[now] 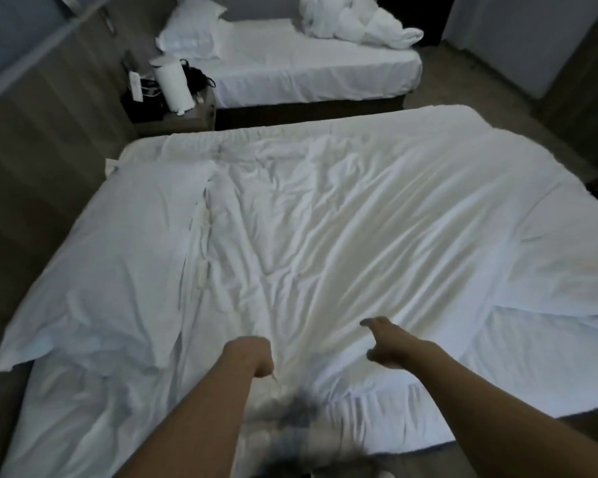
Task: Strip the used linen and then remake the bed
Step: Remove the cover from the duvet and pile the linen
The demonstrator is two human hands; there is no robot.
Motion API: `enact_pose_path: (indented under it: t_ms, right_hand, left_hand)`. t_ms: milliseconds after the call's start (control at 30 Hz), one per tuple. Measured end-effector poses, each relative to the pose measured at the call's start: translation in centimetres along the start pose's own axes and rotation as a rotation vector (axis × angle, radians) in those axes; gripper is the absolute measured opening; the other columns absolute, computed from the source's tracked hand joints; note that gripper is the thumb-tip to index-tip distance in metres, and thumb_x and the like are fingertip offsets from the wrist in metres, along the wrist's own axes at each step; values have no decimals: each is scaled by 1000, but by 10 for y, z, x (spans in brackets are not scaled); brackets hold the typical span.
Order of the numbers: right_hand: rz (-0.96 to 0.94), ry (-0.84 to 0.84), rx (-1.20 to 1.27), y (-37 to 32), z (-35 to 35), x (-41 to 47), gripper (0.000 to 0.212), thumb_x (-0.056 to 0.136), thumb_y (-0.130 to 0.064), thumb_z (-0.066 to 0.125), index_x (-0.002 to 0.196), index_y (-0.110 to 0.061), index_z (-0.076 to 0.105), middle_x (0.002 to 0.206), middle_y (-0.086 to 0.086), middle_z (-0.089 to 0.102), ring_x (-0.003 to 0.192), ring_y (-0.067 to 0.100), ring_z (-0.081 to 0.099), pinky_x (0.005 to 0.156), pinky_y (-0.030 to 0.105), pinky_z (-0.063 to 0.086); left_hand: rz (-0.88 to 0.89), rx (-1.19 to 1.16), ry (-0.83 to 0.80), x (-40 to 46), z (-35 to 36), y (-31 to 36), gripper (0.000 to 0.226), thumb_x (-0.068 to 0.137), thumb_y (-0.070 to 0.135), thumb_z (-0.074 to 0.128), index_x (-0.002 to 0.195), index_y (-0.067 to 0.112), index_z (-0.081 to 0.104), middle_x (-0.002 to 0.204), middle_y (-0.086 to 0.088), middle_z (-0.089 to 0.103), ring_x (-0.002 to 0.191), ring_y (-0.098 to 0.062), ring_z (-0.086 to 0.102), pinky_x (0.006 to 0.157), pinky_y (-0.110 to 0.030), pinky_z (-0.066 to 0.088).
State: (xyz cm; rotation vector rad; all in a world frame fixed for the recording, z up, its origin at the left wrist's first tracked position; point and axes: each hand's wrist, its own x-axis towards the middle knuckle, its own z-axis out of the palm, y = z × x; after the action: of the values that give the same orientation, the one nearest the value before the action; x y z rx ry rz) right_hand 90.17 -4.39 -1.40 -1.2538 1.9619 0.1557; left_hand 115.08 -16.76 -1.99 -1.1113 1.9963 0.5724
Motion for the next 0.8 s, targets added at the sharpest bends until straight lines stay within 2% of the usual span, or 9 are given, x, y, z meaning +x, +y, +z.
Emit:
enact_pose_path:
  t_ms: [133,200,333,467,533,600,667,733,800]
  right_hand:
    - [-49,105,79,15,-11,-14,64,94,-25,52,151,-21,22,156,7,22,135,28,38,110,38,35]
    - [-83,89,114,16,-11,-17,64,95,-25,52,151,-22,22,156,6,22,134,28,39,110,38,35]
    - [-158,74,197,6,-18,-10,62,94,-24,51,150,-23,24,156,5,22,130,25,43,108,39,38]
    - [-135,160,240,16,-39,-6,60,95,-23,51,149,-23,26,156,4,23,132,26,42,109,37,36]
    - [-92,209,241,38,-49,-10,59,95,-23,51,149,-23,27,155,4,24,131,25,43,108,36,37]
    - [-20,240,238,71,-58,-19,59,94,-22,50,149,-23,27,155,3,26,129,25,44,106,34,38]
    - [58,268,254,113,-64,-30,59,94,-21,49,149,-22,28,154,3,27,127,24,47,104,33,38]
    - [142,291,283,163,-66,-44,58,94,-21,48,148,-23,29,153,2,29,123,22,49,102,32,37]
    - [216,295,313,218,-64,-59,58,94,-22,48,148,-23,29,153,2,29,123,22,48,103,32,37]
  left_hand:
    - [-22,-195,241,-2,-46,6,22,93,21,40,105,10,55,113,-10,59,102,-28,59,90,-37,49]
    - [-30,-290,289,-11,-50,19,20,95,23,40,104,13,55,111,-5,57,103,-25,58,91,-35,48]
    - [-31,-381,232,-16,-30,36,25,95,19,40,111,8,57,109,-5,59,96,-21,58,83,-31,48]
    - [-17,-317,149,10,-30,43,34,93,12,39,115,-8,55,80,-5,51,77,-21,52,66,-32,42]
    - [27,-284,162,23,-48,61,31,93,13,40,109,-9,56,91,-12,59,89,-29,61,74,-38,48]
    - [69,-211,192,36,-69,92,19,91,14,41,87,2,55,91,-10,59,81,-24,59,68,-34,45]
    - [147,-158,207,50,-85,136,13,88,12,41,81,6,50,92,-10,61,74,-22,56,61,-29,38]
    - [227,-98,192,61,-94,191,13,91,13,41,89,11,53,98,-8,61,92,-25,61,69,-31,43]
    - [286,-55,180,66,-96,252,24,94,16,39,110,11,56,111,-6,60,105,-25,59,85,-35,47]
